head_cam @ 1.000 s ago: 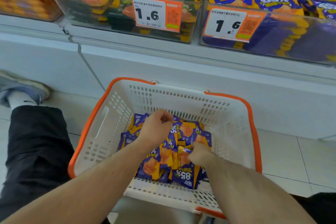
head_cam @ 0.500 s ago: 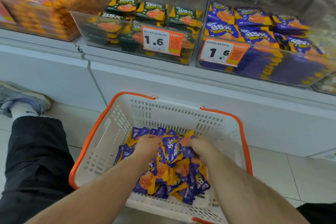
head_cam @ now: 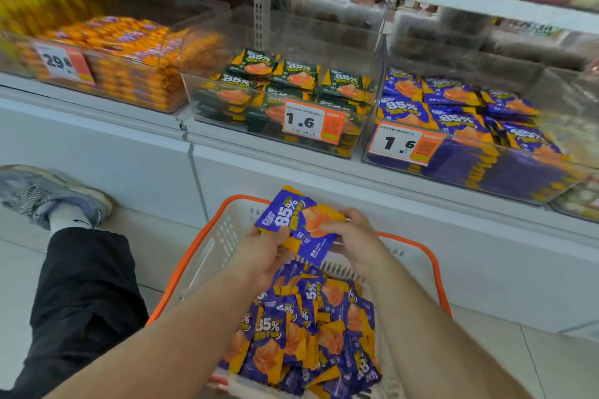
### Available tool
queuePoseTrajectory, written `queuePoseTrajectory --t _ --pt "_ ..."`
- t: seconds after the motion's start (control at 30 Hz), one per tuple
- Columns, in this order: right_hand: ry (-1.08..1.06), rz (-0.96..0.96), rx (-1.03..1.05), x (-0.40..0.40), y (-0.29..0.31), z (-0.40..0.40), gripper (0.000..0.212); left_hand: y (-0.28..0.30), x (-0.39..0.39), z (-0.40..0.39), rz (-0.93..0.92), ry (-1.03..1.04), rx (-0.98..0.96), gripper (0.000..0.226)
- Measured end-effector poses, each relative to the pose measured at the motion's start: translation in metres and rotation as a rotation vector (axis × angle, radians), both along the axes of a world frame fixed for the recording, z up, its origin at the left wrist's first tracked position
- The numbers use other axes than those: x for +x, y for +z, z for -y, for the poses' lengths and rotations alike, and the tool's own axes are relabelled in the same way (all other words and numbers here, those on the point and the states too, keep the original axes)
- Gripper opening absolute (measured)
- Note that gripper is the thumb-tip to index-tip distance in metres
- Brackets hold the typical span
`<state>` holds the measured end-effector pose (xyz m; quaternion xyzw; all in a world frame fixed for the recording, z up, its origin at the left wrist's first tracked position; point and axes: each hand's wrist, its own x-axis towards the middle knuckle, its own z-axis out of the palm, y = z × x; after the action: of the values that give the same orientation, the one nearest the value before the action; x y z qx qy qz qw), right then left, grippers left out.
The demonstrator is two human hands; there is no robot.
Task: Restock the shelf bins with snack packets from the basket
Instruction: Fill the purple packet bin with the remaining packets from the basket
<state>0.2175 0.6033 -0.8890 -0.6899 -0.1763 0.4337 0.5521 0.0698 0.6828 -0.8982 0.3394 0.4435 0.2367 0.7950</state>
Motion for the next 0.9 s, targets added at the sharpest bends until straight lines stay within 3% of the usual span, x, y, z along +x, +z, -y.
queuePoseTrajectory --t 0.2,0.33,0.53,0.67,0.8,0.9 --pt "0.082 0.328 0.032 0.012 0.049 -0.004 0.034 0.047 0.001 -0.028 -0.07 -0.202 0.489 0.019" --pt "0.108 0.455 0.063 0.01 0.076 -0.006 0.029 0.074 0.015 -0.032 -0.064 -0.229 0.644 0.016" --pt "-0.177 0.454 0.275 0.016 0.138 0.0 0.024 0.124 0.06 -0.03 0.02 -0.182 0.909 0.005" --pt "-0.402 0.47 0.439 0.046 0.181 0.011 0.028 0.151 0.095 -0.025 0.006 -0.109 1.278 0.026" --pt "-0.565 0.49 0.33 0.098 0.202 0.008 0.047 0.132 0.123 -0.037 -0.472 -0.24 1.827 0.047" --pt "-0.502 0.469 0.157 0.13 0.206 -0.01 0.063 0.118 0.129 -0.036 -0.621 -0.267 1.866 0.067"
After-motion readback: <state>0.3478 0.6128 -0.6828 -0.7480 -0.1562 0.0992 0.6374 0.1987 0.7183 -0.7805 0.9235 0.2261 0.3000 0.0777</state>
